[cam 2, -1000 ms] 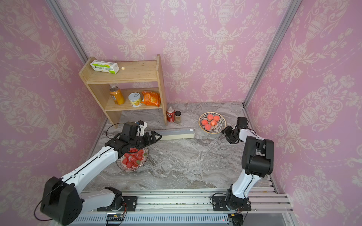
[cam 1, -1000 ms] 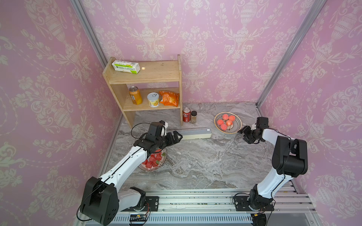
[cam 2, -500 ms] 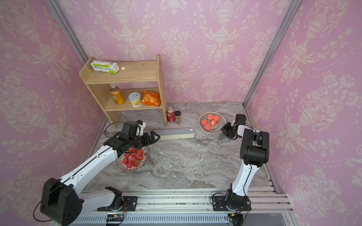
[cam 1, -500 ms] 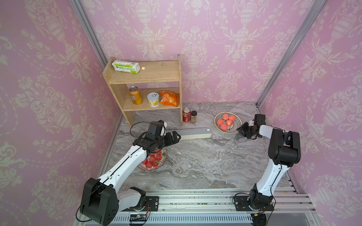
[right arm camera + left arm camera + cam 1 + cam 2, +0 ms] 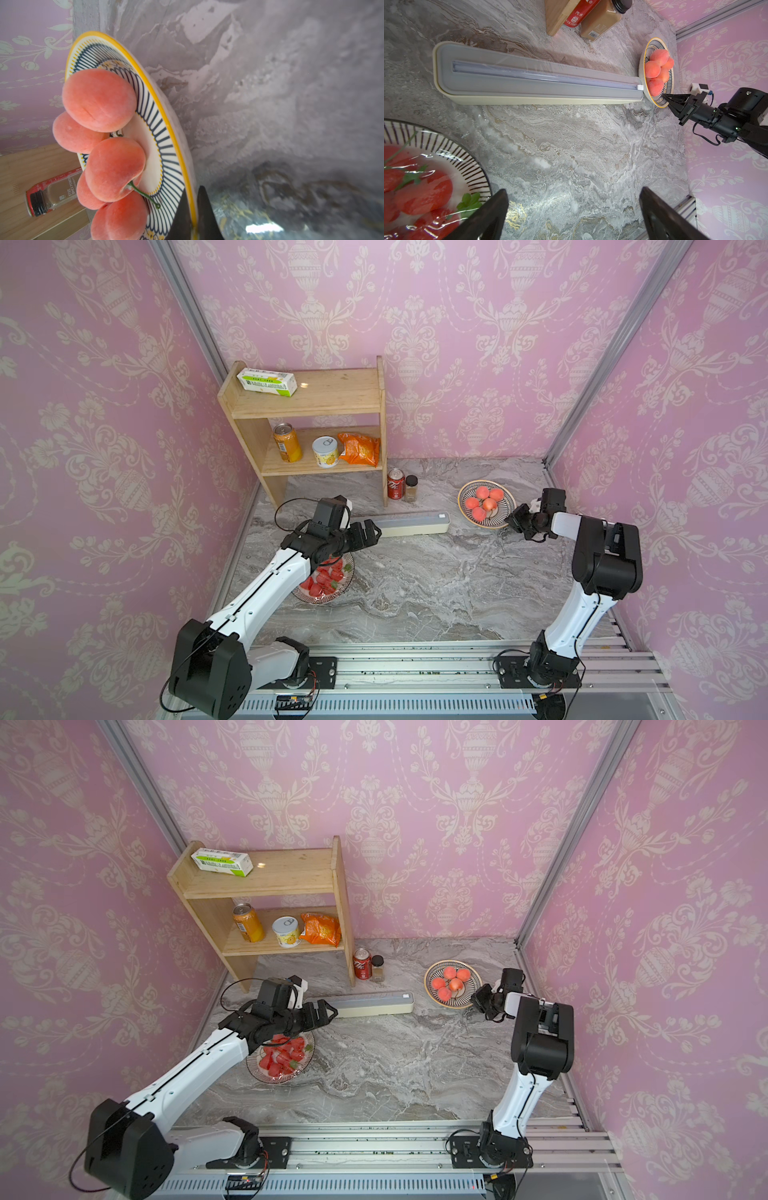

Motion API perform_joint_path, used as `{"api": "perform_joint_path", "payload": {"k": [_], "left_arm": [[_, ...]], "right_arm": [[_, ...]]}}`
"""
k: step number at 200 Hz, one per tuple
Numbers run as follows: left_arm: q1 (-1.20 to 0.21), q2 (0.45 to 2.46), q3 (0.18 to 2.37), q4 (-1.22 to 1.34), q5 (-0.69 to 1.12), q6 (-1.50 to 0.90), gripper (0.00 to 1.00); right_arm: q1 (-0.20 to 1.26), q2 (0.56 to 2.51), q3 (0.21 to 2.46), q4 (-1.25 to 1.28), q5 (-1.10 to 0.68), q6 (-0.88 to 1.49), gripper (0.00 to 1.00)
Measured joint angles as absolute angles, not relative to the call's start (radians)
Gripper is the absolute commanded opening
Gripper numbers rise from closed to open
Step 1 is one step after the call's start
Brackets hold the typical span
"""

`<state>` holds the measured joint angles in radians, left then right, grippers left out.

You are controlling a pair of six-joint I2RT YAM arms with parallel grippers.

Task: Wrap the plate with plastic wrap
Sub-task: Pick up the plate at the center of the board, then place the plate at the center of the board.

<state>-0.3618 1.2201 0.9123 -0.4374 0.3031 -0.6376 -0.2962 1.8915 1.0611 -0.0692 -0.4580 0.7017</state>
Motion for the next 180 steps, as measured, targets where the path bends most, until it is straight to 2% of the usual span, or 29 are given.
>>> {"api": "perform_joint_path", "payload": {"k": [47, 115, 141, 180], "left_arm": [[-0.323, 1.21, 0.93, -0.439, 0.303, -0.62, 0.99], [-0.189, 1.202, 0.944, -0.452, 0.321, -0.588, 0.99], [-0.147, 1.201, 0.955, -0.453, 0.337, -0.583, 0.99], [-0.127, 1.202, 0.968, -0.453, 0.351, -0.58, 0.99]], "right_arm": [[-0.37, 1.654, 0.876, -0.218, -0.406, 0.615, 0.0], [-0.348, 1.199, 0.608, -0.448, -0.442, 0.57, 0.0], [-0.23, 1.076, 0.566, -0.511, -0.447, 0.586, 0.0], [0.137, 1.049, 0.559, -0.478, -0.433, 0.698, 0.0]]}}
